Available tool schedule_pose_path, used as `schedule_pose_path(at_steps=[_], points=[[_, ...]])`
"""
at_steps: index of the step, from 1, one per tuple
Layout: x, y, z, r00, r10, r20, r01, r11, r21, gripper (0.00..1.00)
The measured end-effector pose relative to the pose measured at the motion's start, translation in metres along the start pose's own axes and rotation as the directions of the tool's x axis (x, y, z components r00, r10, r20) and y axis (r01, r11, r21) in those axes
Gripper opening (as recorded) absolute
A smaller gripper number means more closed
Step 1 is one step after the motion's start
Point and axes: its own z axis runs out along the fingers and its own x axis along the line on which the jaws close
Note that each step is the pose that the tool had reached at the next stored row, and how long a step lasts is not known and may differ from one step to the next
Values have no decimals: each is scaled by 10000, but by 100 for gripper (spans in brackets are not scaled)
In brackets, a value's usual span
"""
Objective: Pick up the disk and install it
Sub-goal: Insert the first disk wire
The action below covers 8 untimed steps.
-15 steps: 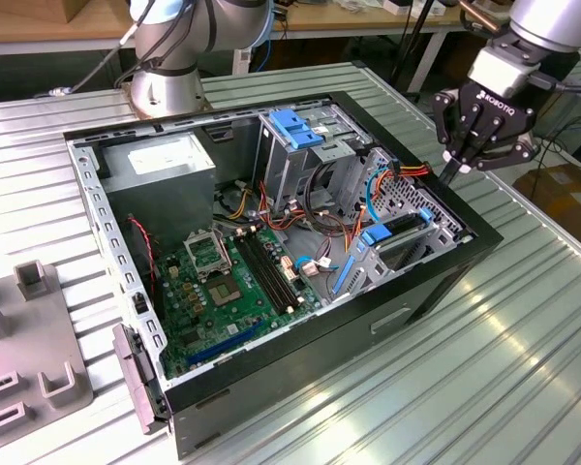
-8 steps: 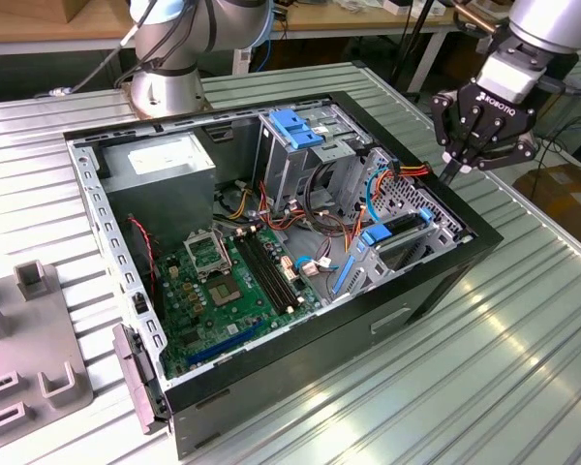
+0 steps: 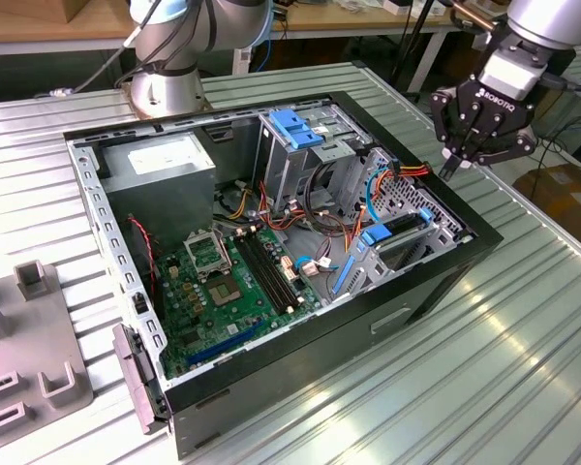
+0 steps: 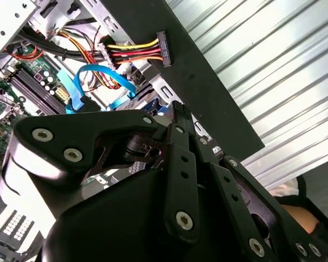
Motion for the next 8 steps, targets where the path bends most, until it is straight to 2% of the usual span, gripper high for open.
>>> schedule_pose_path(at_steps=[8], points=[[-73,-82,11,9998,-212,6,212,9998,3,10]])
